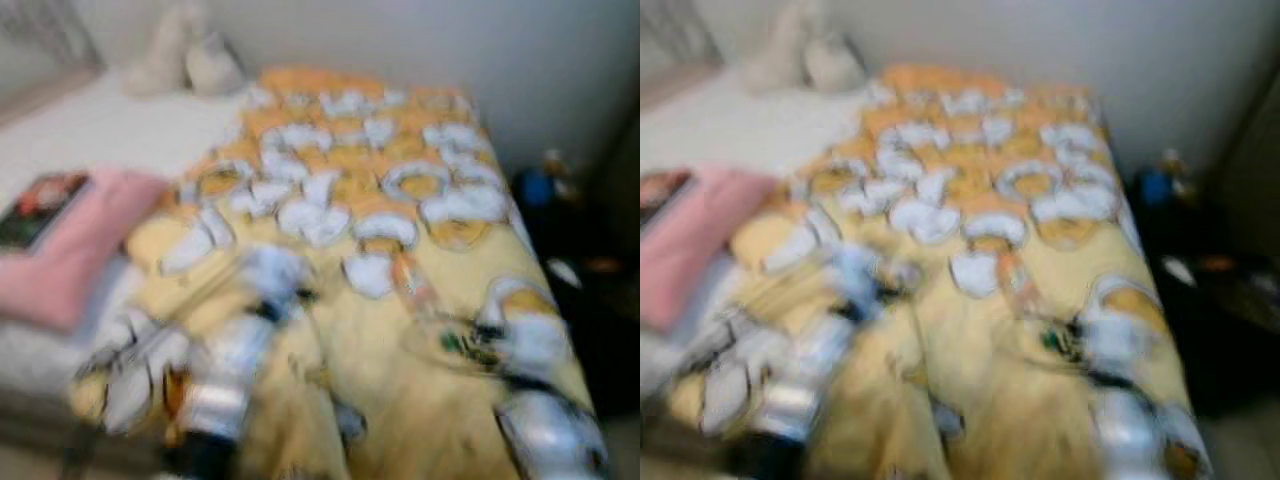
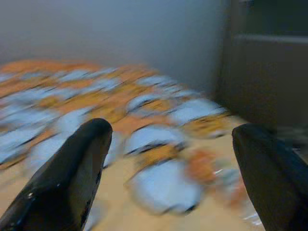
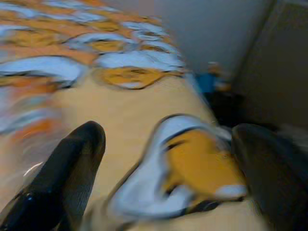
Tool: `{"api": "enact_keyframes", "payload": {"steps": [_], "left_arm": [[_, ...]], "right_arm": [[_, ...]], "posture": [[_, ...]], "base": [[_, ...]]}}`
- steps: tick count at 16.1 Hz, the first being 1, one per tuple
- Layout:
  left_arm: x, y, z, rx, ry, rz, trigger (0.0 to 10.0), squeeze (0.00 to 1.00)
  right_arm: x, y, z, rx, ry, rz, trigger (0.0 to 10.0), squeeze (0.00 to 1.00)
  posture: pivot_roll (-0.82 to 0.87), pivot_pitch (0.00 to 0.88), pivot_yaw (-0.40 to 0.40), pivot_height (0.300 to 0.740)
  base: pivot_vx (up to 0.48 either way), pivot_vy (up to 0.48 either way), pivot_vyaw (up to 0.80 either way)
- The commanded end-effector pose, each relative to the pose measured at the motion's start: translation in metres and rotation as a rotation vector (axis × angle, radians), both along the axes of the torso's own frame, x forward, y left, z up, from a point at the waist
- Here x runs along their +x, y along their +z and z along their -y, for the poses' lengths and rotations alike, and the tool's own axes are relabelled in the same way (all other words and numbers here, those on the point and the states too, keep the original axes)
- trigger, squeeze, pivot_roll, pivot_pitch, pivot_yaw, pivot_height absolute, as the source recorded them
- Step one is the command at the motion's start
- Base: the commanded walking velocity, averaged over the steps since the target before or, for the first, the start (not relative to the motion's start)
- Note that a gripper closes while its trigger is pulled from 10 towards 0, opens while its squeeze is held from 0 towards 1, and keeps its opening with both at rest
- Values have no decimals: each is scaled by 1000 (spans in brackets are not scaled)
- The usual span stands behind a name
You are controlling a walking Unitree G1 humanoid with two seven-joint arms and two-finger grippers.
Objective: Clean up the room
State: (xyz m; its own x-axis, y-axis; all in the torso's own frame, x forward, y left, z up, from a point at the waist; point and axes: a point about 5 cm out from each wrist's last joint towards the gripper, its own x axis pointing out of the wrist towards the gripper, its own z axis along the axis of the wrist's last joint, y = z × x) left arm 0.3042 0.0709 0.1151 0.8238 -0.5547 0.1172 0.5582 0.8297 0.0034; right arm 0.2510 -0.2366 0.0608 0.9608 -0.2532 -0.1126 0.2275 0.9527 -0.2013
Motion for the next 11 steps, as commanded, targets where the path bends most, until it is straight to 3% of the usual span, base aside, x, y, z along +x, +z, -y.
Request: {"api": "enact_keyframes", "payload": {"steps": [1, 3, 5, 7, 9, 11], "left_arm": [[2, 7, -16, 43, 20, 47, 10000, 0], [3, 11, -14, 30, -9, 30, 10000, 0], [7, 12, -23, 47, -23, -8, 10000, 0], [11, 16, -30, 83, -40, -19, 10000, 0], [17, 28, -35, 58, -34, -15, 10000, 0], [12, 35, -34, 68, -73, -15, 10000, 0]], "right_arm": [[21, 19, -13, 11, 41, 55, 10000, 0], [51, 31, -8, 11, 93, -13, 10000, 0], [71, 24, -18, 35, 193, -160, 10000, 0], [81, 17, -19, 50, 224, -308, 10000, 0], [90, 24, -9, -12, 193, -323, 10000, 0], [94, 20, -5, 24, 180, -364, 10000, 0]], "posture": [[99, 0, 39, 740], [111, 0, 56, 740], [128, 0, 67, 740], [155, 0, 63, 740], [169, 0, 62, 740], [192, 9, 69, 740]], "base": [[0, 0, 0], [0, 0, 0], [0, 0, 0], [0, 0, 0], [0, 0, 0], [0, 0, 0]]}}
